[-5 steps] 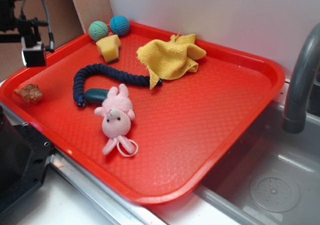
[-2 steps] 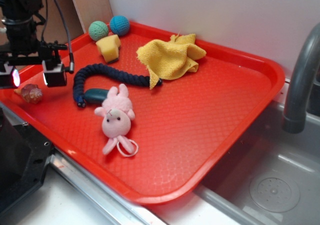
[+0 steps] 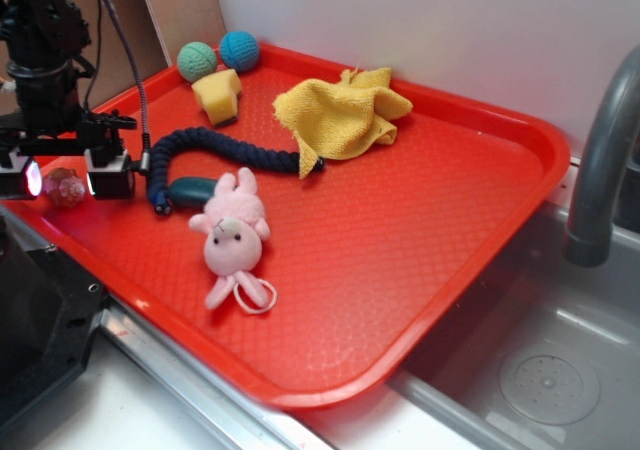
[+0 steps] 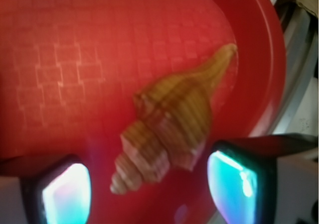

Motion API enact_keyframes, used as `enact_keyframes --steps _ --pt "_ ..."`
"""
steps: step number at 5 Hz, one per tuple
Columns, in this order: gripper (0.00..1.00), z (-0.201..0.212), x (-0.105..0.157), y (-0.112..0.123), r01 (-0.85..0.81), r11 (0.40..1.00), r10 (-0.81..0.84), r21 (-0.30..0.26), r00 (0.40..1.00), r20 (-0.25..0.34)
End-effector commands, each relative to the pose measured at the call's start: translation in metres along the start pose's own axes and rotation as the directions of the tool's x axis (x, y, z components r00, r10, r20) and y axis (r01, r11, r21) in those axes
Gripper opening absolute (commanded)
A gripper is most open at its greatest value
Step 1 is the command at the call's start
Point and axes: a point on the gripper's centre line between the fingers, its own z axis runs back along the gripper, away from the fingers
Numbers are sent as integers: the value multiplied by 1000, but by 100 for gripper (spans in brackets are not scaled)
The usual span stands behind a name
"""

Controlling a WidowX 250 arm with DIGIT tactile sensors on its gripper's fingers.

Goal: Grab the shell.

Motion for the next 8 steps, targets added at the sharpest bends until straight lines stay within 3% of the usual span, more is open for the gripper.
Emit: enact_keyframes --steps 1,3,4,6,8 --pt "100 -9 9 17 140 989 -137 -56 989 50" --pt "100 -12 25 -8 225 972 -221 -73 974 55" --pt "0 -12 24 -13 278 959 -276 -47 959 58" --pt "0 8 15 -21 381 923 -379 -47 924 54" --pt "0 54 -21 -29 617 773 -598 -150 787 153"
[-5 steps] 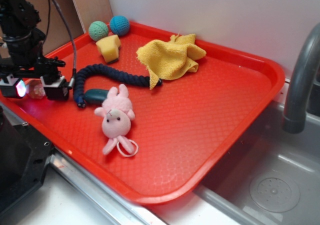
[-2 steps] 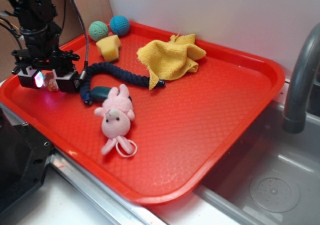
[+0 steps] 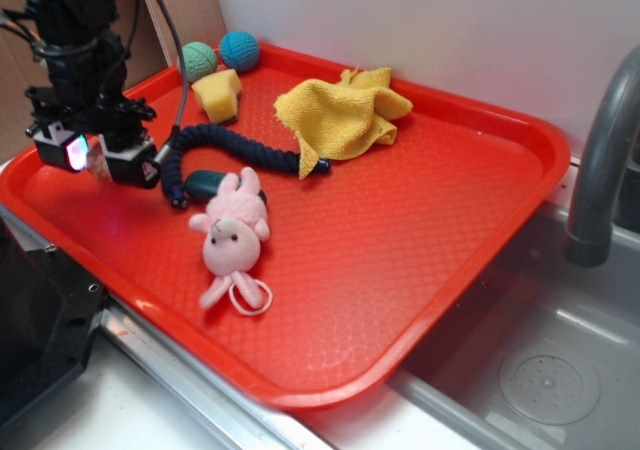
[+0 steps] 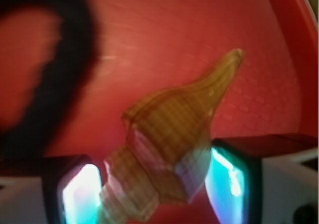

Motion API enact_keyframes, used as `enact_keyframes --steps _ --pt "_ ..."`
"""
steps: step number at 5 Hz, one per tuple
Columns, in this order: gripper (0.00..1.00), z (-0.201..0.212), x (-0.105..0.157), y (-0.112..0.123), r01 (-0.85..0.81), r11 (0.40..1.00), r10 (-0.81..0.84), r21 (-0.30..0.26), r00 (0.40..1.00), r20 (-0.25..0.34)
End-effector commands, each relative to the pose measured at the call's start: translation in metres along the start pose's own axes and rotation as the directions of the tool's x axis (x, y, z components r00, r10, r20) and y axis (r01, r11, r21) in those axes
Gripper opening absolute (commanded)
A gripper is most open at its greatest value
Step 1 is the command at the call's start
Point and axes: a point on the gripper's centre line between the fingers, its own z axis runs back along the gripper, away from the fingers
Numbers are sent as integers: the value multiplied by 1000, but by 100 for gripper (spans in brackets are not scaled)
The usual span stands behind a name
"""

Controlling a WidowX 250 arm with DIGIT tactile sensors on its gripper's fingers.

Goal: Grab the shell.

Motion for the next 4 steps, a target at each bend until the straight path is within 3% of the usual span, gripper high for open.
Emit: enact_keyframes --steps 1,2,3,4 --pt "0 67 -22 -19 337 941 -334 -18 938 88" --pt "0 110 -6 -40 461 887 -451 -25 877 164" --pt "0 152 -3 -52 486 874 -479 13 857 189" --pt "0 167 -3 -53 509 860 -507 42 838 201"
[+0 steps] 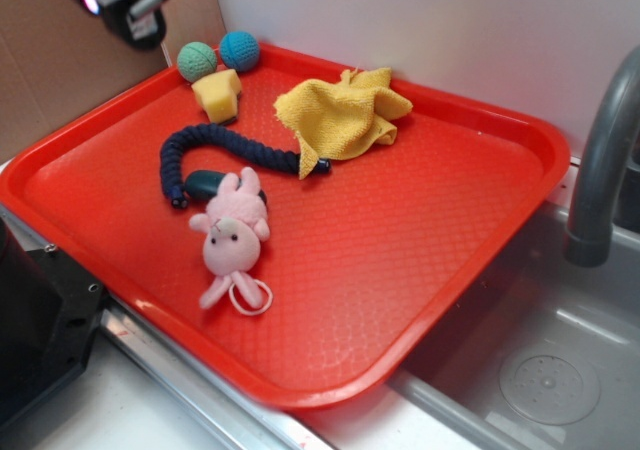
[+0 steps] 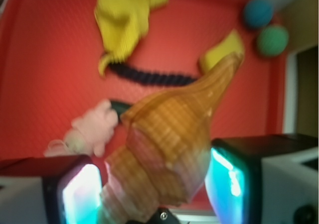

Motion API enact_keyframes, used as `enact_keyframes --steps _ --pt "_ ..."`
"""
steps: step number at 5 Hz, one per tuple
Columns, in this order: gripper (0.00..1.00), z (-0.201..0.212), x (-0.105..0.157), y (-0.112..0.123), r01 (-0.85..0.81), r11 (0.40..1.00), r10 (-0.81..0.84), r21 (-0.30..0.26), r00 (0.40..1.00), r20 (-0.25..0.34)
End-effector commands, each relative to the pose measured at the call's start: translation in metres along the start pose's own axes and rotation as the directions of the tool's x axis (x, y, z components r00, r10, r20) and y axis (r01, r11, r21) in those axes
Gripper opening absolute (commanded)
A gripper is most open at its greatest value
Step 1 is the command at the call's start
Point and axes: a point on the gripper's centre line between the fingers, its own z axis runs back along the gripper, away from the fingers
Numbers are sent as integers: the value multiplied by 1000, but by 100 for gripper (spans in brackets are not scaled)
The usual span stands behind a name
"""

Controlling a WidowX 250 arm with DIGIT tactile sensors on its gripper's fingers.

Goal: Grab the shell.

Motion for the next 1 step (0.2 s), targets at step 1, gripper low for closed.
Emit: enact_keyframes --steps 1 --pt "0 27 -8 10 36 999 -38 33 998 55"
